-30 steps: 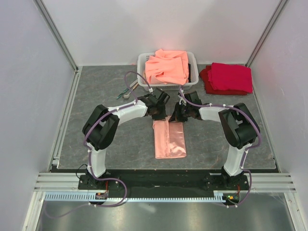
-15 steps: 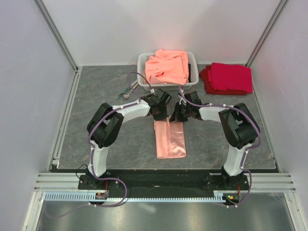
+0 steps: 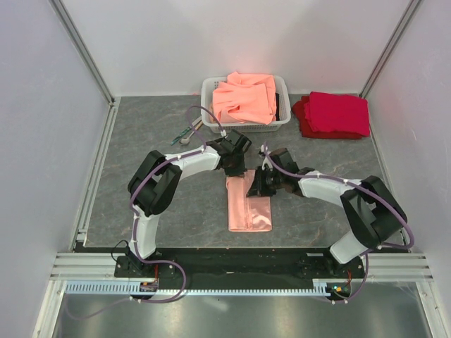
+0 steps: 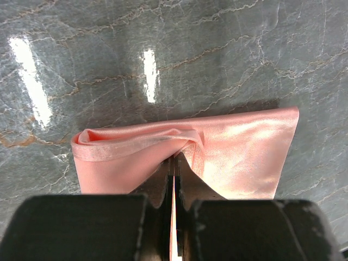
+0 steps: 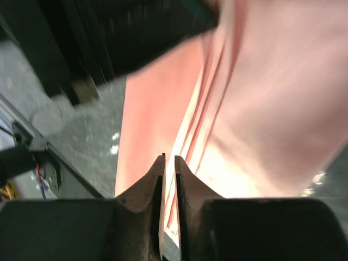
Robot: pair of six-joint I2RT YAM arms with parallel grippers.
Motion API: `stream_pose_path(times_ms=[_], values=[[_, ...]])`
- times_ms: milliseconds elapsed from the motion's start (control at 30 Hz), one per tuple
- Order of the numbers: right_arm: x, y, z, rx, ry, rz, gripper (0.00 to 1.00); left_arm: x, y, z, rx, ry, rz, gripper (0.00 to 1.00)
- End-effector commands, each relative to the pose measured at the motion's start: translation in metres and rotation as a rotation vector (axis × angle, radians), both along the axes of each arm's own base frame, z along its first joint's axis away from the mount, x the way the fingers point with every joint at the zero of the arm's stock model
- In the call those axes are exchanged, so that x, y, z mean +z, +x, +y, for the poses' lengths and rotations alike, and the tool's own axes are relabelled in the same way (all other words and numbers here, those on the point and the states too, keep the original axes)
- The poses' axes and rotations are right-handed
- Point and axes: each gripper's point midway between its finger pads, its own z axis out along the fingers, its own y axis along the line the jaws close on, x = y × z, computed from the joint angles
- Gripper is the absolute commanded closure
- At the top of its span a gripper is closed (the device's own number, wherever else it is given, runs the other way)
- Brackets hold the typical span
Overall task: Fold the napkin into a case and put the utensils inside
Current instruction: Smooth out the 2/3-rectangle-folded napkin at the center of the board.
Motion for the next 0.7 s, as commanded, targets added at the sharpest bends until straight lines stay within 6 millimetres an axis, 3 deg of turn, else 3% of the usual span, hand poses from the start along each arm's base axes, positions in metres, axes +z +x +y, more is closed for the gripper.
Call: stream_pose_path(times_ms=[0,133,267,367,400,467,500,567,600,667], values=[[-0.002,-0.017,0.026,0.037,0.076,0.022,0.87,0.003,0.005,-0.01,0.008,-0.036,-0.011,0.97],[-0.01,-0.019,0.031,0.044,0.074,0.024,0.92,0.004,0.005,-0.01,0.011,-0.039,-0.011,0.97],[-0.035,-0.024,0.024,0.042,0.02,0.064,0.94,0.009,0.006,-0.011,0.011,-0.047,-0.02,0.97],[-0.047,-0.027,0.017,0.025,-0.016,0.073,0.96,0.018,0.002,-0.016,-0.018,-0.081,-0.014,0.86],[-0.049,-0.027,0.015,0.021,-0.025,0.072,0.96,0.028,0.002,-0.016,-0.03,-0.095,-0.026,0.73],[-0.056,-0.029,0.011,0.016,-0.041,0.084,0.97,0.043,0.0,-0.016,-0.046,-0.116,-0.046,0.63],[-0.058,-0.029,0.009,0.015,-0.045,0.087,0.97,0.059,-0.002,-0.015,-0.066,-0.138,-0.065,0.51],[-0.06,-0.03,0.007,0.011,-0.054,0.09,0.97,0.071,-0.007,-0.008,-0.091,-0.132,-0.077,0.48],[-0.06,-0.029,0.007,0.011,-0.053,0.089,0.97,0.09,-0.009,-0.003,-0.099,-0.155,-0.104,0.47],[-0.058,-0.029,0.007,0.008,-0.047,0.087,0.97,0.094,-0.021,0.006,-0.118,-0.149,-0.105,0.5]])
